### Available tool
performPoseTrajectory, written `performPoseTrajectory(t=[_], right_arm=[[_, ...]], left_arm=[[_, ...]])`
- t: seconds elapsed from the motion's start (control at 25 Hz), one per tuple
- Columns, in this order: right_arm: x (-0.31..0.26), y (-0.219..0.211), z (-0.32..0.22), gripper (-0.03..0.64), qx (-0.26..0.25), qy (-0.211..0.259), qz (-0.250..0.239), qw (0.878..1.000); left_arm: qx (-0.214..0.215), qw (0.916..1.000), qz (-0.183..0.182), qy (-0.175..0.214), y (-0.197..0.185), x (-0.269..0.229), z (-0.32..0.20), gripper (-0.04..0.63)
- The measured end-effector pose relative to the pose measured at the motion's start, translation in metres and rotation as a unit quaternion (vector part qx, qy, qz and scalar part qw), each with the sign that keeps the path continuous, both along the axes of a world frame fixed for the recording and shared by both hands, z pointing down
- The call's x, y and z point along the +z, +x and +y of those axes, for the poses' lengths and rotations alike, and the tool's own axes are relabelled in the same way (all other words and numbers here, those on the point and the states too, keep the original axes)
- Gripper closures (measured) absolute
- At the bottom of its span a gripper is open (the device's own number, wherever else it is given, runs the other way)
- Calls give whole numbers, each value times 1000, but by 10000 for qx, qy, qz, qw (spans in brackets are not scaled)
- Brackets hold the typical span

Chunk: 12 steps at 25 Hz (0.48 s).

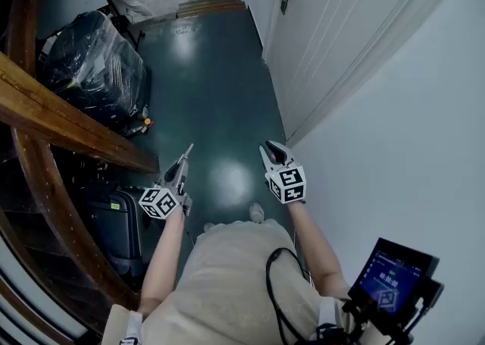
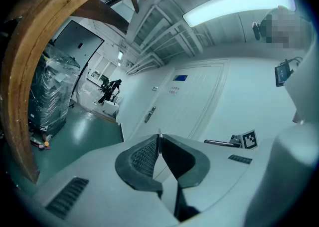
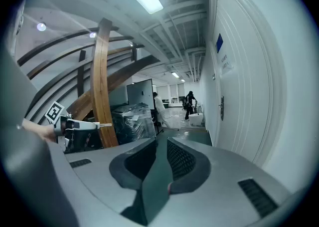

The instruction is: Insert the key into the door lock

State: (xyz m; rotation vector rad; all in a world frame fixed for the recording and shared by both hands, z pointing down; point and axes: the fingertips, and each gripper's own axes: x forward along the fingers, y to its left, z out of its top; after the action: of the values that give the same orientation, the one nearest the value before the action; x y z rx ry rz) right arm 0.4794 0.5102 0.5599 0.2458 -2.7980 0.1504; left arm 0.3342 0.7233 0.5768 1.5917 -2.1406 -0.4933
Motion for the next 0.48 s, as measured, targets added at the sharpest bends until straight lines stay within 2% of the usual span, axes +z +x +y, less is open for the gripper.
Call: performPoseTrajectory(t=[0.48], right_arm=[[9,15,-4,540,5,-27,-23,10000]], left_arm=[[67,9999,9,-108,17,16,-10,560]])
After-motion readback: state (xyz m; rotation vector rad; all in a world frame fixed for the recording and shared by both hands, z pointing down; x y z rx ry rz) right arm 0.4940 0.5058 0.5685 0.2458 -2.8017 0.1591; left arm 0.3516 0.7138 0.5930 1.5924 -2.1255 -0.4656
